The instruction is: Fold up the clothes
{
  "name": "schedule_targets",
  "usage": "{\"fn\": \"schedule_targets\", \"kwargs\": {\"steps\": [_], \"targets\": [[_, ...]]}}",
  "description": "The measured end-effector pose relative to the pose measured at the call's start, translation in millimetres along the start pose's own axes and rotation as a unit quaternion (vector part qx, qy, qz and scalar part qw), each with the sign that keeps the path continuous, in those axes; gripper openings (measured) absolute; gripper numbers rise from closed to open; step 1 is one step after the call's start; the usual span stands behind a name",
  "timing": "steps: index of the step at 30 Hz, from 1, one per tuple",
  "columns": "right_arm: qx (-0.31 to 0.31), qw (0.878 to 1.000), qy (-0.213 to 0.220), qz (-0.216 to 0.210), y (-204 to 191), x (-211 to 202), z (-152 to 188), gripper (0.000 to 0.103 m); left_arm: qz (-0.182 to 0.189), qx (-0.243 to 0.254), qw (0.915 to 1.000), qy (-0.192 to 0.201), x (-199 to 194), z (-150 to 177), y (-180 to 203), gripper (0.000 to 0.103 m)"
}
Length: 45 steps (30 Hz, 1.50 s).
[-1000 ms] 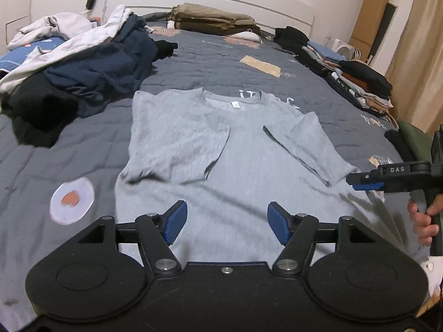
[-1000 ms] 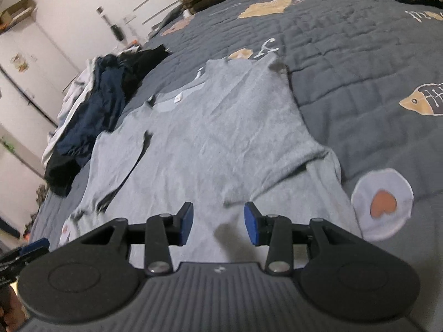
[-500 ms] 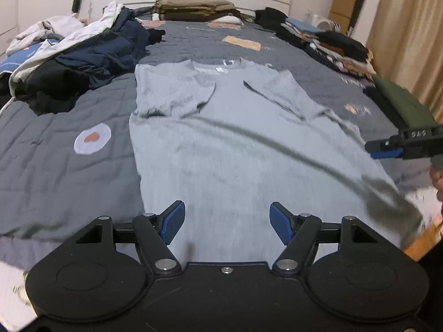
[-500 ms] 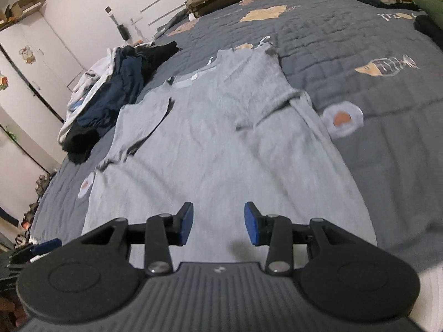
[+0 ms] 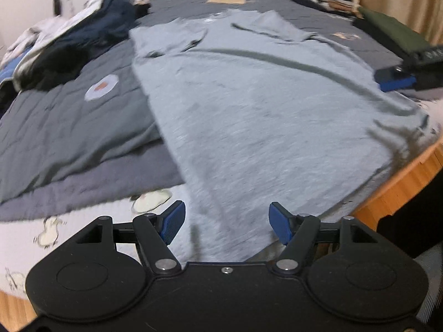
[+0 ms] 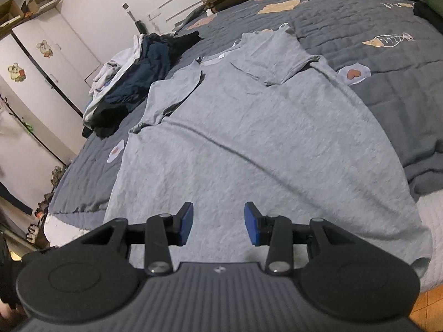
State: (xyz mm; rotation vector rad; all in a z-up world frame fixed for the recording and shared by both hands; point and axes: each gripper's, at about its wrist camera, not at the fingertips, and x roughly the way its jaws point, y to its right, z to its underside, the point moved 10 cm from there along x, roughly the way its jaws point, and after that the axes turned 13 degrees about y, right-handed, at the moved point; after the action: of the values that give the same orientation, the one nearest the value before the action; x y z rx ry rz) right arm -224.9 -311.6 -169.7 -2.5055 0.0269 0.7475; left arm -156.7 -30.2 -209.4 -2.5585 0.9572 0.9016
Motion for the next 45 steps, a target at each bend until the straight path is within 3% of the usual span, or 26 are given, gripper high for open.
{"fn": "schedule_targets", "kwargs": {"steps": [1,2,5,6,7,8,10,16,18,20,22,26,27,33,42,43,45], "targets": [[-0.001,1.0,-0.001,0.001,-1,1,2,0.04,-0.003,-0.004,1.0,0.001,1,1,-3,0.061],[-0.001,1.0,-0.001,0.004,0,2,2,0.04,0.0,-0.008,1.0,0.001,3,2,-3,0.051],[0.005,1.0,-0.006,0.009,4,9,3,0.04,-0.003,-0.021,0.9998,-0.006,12,6,-2,0.049],[0.007,1.0,-0.008,0.009,5,10,4,0.04,-0.002,-0.021,0.9998,-0.008,15,8,-1,0.043],[0.007,1.0,-0.008,0.011,8,9,3,0.04,0.002,-0.022,0.9997,-0.012,19,11,1,0.032],[0.006,1.0,-0.009,0.012,10,8,2,0.039,0.001,-0.028,0.9995,-0.018,22,14,0,0.012],[0.006,1.0,-0.01,0.015,15,5,-1,0.039,0.003,-0.047,0.9987,-0.017,20,15,-8,0.003],[0.004,1.0,-0.012,0.024,29,-2,-8,0.04,0.007,-0.109,0.9938,-0.019,-12,7,-48,0.002],[0.004,1.0,-0.013,0.027,34,-5,-10,0.04,0.021,-0.128,0.9905,-0.045,-14,11,-44,0.002],[0.004,0.999,-0.014,0.032,40,-7,-13,0.04,0.023,-0.127,0.9907,-0.043,-19,10,-38,0.004],[0.006,0.999,-0.01,0.05,54,-15,-21,0.039,0.02,-0.124,0.9915,-0.033,-24,6,-34,0.011],[-0.007,0.996,-0.009,0.084,82,-31,-34,0.04,0.002,-0.127,0.9919,-0.009,-25,1,-39,0.057],[-0.018,0.996,-0.02,0.089,89,-32,-35,0.04,-0.005,-0.123,0.9924,-0.008,-24,1,-39,0.058],[-0.08,0.988,-0.087,0.101,118,-41,-29,0.04,-0.007,-0.134,0.9909,-0.007,-12,4,-38,0.058],[-0.01,0.988,-0.14,0.066,151,-21,2,0.04,0.009,-0.177,0.9833,-0.04,13,13,-34,0.057],[0.002,0.987,-0.148,0.063,152,-15,9,0.04,0.005,-0.174,0.9837,-0.045,16,15,-34,0.055],[-0.008,0.986,-0.152,0.073,151,-7,18,0.04,0.002,-0.181,0.982,-0.055,19,19,-35,0.011]]}}
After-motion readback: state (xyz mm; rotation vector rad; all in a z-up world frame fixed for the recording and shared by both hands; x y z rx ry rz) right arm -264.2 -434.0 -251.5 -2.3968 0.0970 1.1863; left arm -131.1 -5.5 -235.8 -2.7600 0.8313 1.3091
